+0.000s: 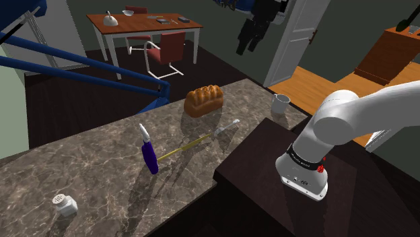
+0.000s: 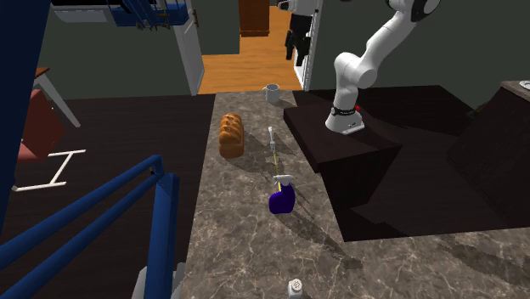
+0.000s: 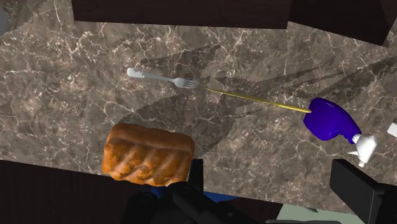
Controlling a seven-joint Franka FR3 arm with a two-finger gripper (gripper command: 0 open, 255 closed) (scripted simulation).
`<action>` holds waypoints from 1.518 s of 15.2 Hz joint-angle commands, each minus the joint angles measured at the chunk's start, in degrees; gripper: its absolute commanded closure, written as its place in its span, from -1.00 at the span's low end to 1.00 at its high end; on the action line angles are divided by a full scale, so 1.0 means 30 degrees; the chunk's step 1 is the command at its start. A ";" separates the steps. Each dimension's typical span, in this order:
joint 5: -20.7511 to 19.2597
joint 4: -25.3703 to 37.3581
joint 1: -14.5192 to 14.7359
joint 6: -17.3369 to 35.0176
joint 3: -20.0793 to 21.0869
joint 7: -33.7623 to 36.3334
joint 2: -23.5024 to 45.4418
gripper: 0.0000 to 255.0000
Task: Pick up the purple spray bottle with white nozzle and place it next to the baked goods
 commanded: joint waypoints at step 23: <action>-0.2694 0.4006 0.0124 0.8374 1.0175 1.2848 1.3800 -1.00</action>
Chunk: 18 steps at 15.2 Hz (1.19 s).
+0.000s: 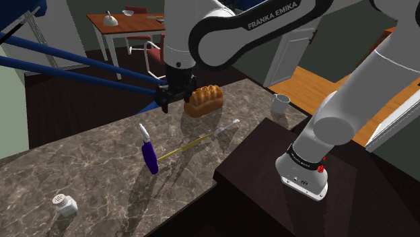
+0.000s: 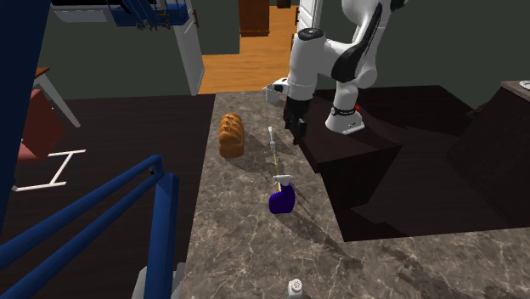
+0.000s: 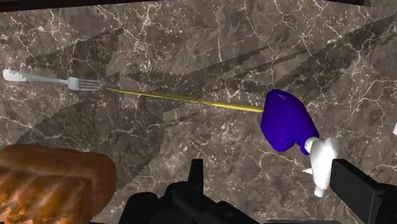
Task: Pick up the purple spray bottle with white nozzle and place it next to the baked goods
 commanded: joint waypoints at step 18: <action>-0.7732 0.5877 0.3216 0.1524 -0.0400 0.7824 1.0537 -1.00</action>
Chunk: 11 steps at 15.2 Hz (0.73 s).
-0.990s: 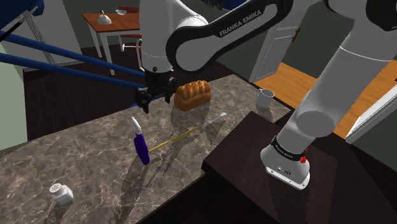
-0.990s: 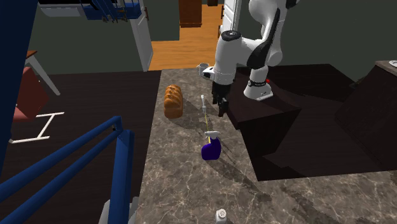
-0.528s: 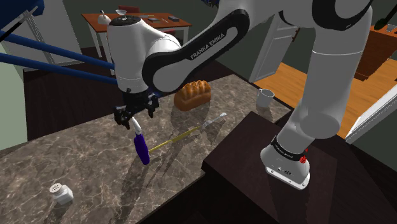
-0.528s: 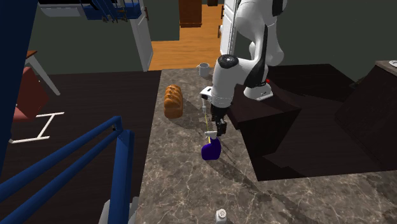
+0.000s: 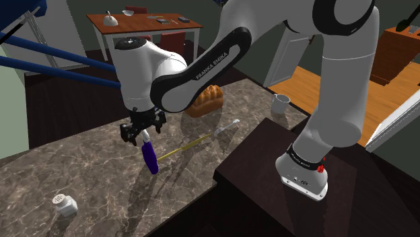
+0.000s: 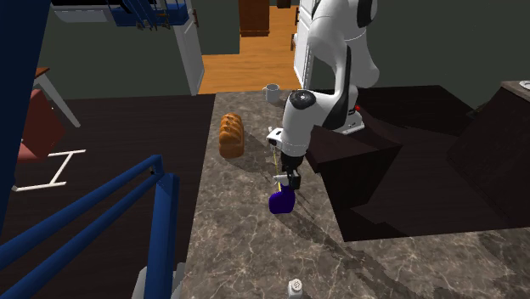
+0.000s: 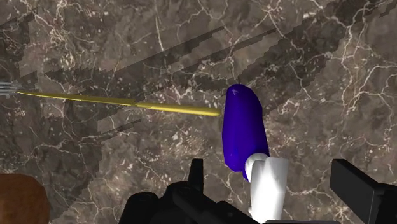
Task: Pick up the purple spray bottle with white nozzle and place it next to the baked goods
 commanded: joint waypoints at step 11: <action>-0.0090 0.0007 0.0013 0.0111 -0.0066 0.0012 0.0125 1.00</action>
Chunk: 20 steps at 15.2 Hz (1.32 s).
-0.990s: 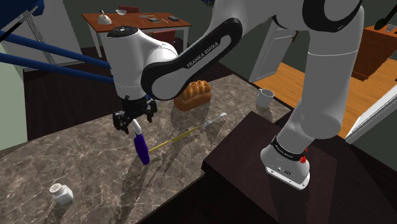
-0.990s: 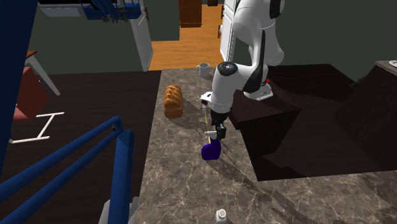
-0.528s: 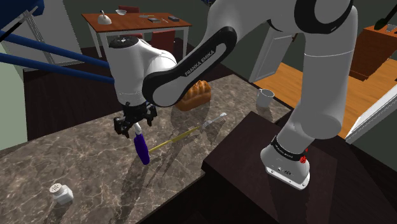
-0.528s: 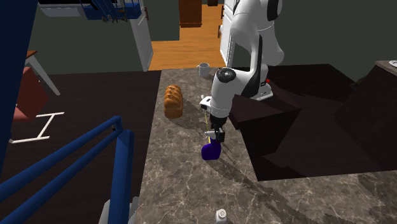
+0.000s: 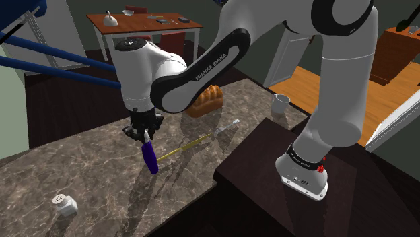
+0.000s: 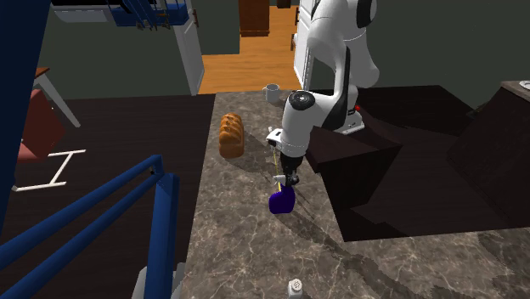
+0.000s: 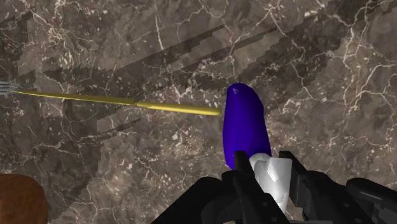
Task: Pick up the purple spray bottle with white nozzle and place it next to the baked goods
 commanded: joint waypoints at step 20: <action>0.1672 0.1086 -0.0643 -0.2752 0.0882 -0.1133 -0.2023 1.00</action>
